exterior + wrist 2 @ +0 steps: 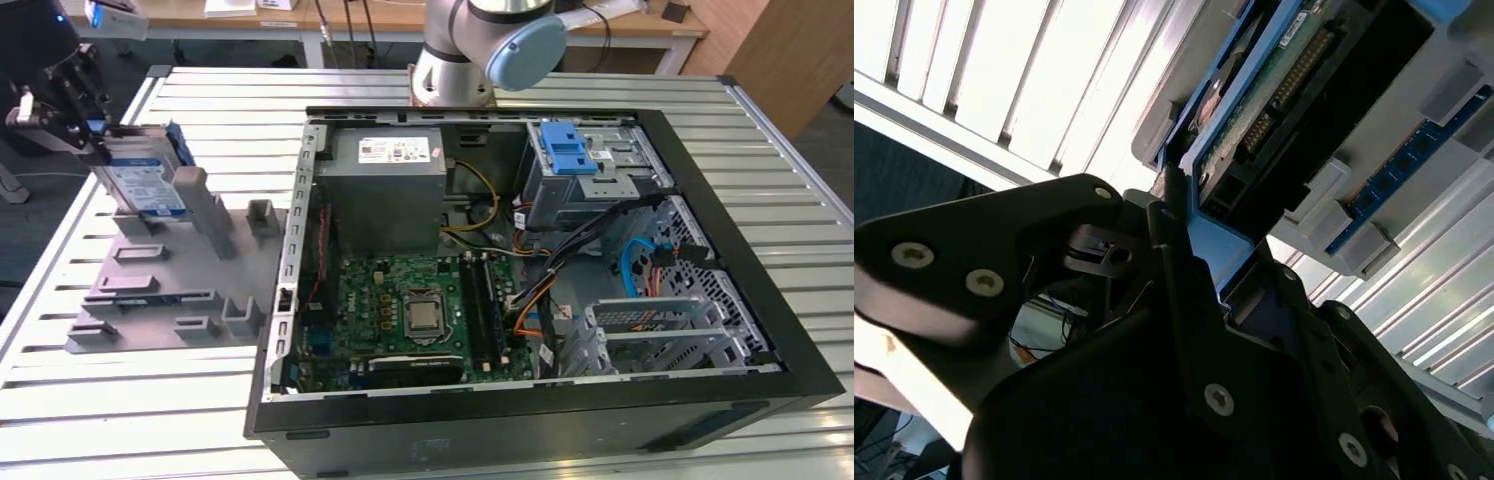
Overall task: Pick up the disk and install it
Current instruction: 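Pick up the disk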
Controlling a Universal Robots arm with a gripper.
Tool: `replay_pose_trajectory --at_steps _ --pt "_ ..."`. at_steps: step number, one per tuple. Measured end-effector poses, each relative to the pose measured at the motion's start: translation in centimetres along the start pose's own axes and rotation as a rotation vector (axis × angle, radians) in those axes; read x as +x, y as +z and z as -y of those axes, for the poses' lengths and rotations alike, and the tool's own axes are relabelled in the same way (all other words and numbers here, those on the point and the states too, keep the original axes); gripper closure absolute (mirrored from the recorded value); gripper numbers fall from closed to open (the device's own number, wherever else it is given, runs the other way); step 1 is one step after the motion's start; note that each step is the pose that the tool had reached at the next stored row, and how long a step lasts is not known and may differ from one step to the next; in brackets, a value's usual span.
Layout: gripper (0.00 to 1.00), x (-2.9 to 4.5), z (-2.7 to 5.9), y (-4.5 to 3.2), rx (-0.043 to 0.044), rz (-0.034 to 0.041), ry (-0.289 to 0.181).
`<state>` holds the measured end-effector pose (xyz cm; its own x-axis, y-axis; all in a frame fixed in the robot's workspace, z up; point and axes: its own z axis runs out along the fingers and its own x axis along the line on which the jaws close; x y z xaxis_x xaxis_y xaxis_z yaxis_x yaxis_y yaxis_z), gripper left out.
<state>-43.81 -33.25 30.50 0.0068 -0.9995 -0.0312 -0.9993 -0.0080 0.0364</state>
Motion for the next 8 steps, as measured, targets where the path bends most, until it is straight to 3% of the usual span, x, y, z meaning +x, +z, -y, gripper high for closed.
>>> replay_pose_trajectory --at_steps 8 --pt "0.63 -0.03 -0.04 -1.09 0.0000 0.0000 0.000"
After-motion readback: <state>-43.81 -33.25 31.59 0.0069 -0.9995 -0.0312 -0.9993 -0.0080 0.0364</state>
